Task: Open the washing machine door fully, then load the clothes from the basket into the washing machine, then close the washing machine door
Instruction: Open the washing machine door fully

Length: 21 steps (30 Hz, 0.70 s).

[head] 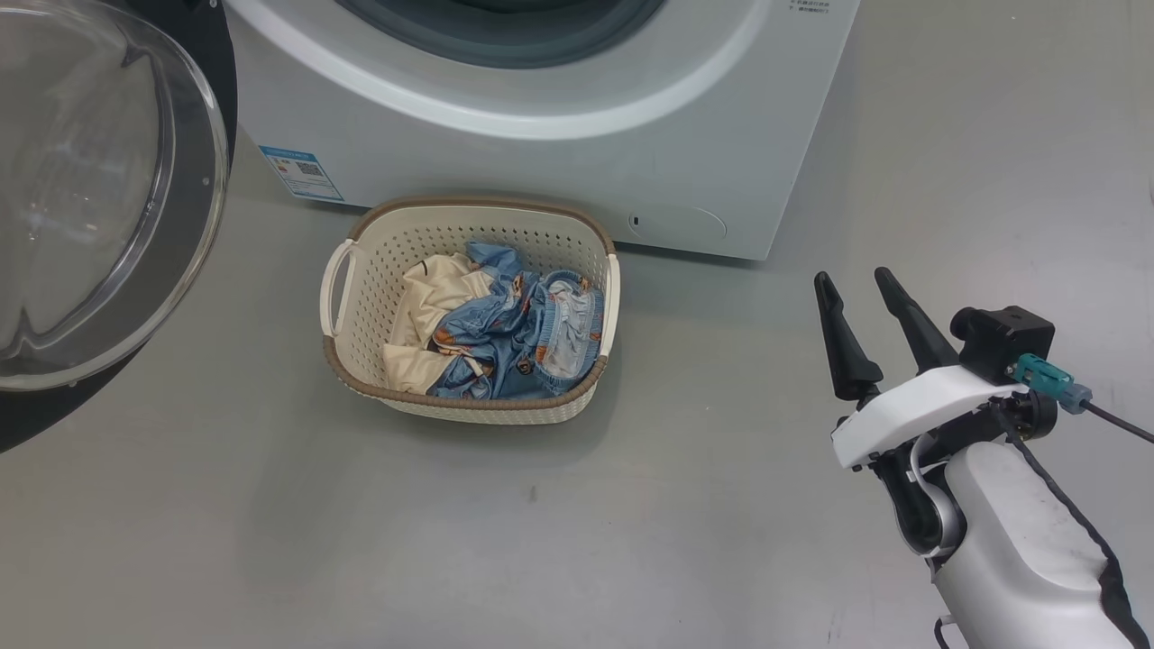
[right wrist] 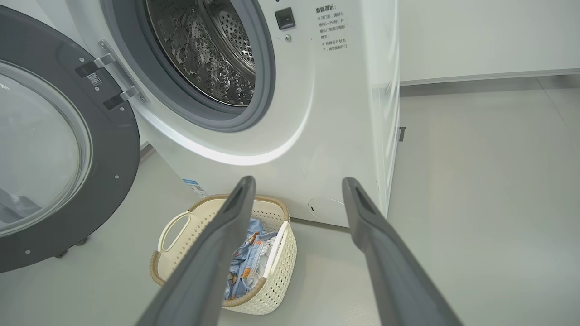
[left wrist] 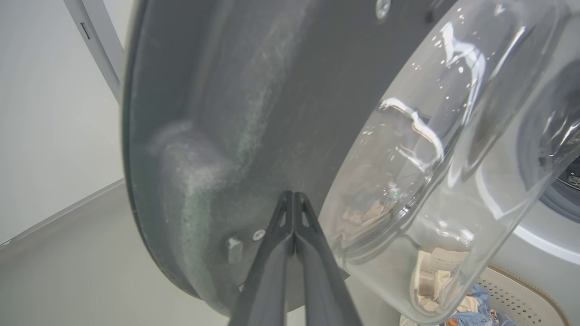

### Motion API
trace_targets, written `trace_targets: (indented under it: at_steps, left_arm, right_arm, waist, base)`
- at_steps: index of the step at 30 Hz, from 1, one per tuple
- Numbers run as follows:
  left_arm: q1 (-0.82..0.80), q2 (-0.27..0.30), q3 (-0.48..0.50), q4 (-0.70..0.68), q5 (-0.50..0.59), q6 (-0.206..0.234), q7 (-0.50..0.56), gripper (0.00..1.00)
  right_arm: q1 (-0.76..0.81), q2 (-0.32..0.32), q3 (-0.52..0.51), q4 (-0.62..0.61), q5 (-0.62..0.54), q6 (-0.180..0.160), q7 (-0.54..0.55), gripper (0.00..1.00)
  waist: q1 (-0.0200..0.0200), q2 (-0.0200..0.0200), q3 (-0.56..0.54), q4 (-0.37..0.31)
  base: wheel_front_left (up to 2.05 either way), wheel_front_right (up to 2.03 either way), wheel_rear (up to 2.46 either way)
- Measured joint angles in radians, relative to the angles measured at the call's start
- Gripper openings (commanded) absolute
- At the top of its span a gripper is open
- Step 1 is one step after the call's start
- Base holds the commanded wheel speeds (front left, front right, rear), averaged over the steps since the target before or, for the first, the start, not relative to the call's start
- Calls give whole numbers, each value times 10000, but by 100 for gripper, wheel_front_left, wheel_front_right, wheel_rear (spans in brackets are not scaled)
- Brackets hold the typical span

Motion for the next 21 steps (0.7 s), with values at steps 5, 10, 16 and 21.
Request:
trace_targets:
  at_steps: [5, 10, 16, 21]
  left_arm:
    - [-84, -50, -50, 138, 0, -98, -167, 0]
    - [-112, -109, -102, 146, 0, -224, -443, 0]
    - [-106, -334, -267, -111, -31, -382, -759, 0]
    - [-62, -635, -433, -276, -38, -454, -1058, 63]
  right_arm:
    - [-5, 2, 42, 40, 0, 0, 0, 100]
    - [-6, 44, 79, 88, 4, 0, 0, 100]
    - [-2, 15, 67, 136, 17, 0, 0, 100]
    - [7, -40, 88, 176, 19, 0, 0, 100]
  waist:
    - [0, 0, -56, 22]
    - [0, 0, -205, 3]
    - [0, 0, -318, 24]
    - [0, 0, -459, 57]
  base:
    - [0, 0, 0]
    - [0, 0, 0]
    - [0, 0, 0]
    - [0, 0, 0]
